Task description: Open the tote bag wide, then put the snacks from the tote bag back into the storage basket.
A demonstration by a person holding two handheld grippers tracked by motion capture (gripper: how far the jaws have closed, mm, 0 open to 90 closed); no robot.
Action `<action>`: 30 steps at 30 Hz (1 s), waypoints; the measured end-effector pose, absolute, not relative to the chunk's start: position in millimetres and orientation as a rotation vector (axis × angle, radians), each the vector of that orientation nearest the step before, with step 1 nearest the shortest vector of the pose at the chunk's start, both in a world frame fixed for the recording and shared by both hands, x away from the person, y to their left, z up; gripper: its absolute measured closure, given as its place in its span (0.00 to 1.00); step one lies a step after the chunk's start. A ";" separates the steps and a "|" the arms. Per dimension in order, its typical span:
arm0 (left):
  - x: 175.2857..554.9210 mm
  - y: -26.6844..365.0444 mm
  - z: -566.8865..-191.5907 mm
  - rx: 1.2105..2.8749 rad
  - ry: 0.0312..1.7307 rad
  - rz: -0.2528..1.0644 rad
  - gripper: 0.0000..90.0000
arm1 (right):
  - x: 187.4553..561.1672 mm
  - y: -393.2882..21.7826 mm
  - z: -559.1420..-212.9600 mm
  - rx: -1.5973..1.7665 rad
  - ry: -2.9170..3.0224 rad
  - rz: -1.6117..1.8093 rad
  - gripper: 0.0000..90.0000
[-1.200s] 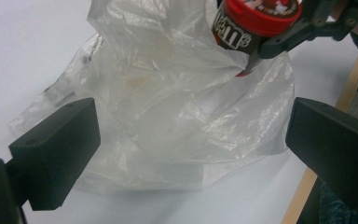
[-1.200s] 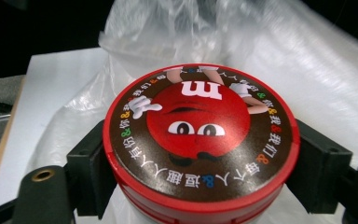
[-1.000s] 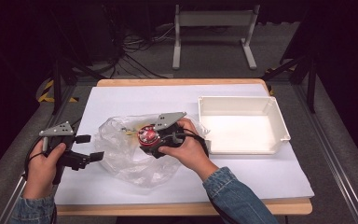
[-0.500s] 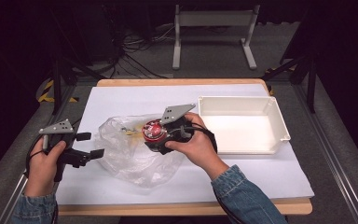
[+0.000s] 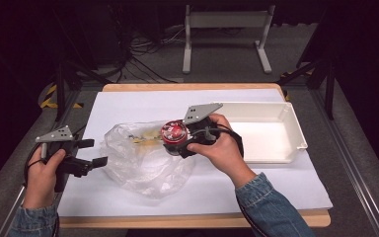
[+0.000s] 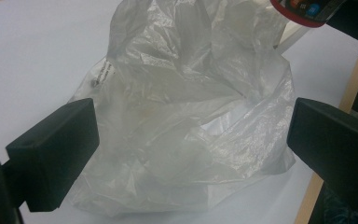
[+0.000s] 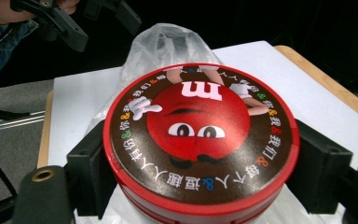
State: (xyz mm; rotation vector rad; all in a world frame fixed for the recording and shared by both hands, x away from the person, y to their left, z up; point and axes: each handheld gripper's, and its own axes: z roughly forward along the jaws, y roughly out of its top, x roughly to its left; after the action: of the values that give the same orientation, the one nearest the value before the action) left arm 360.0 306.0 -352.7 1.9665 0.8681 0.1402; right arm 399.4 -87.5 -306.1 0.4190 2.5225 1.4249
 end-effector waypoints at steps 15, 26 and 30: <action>359.8 307.1 -354.1 1.967 0.859 0.136 0.04 | 411.0 -141.2 -292.6 0.561 2.456 1.416 0.23; 357.6 311.9 -355.1 1.961 0.873 0.143 0.04 | 430.3 -172.2 -291.5 0.704 2.415 1.385 0.23; 355.4 313.1 -356.2 1.951 0.891 0.139 0.04 | 440.2 -183.1 -291.8 0.742 2.380 1.364 0.23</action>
State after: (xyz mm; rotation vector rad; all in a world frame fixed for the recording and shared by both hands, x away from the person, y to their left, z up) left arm 355.4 313.1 -356.2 1.9506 0.8907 0.1386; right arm 440.2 -183.1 -291.8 0.7425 2.3800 1.3636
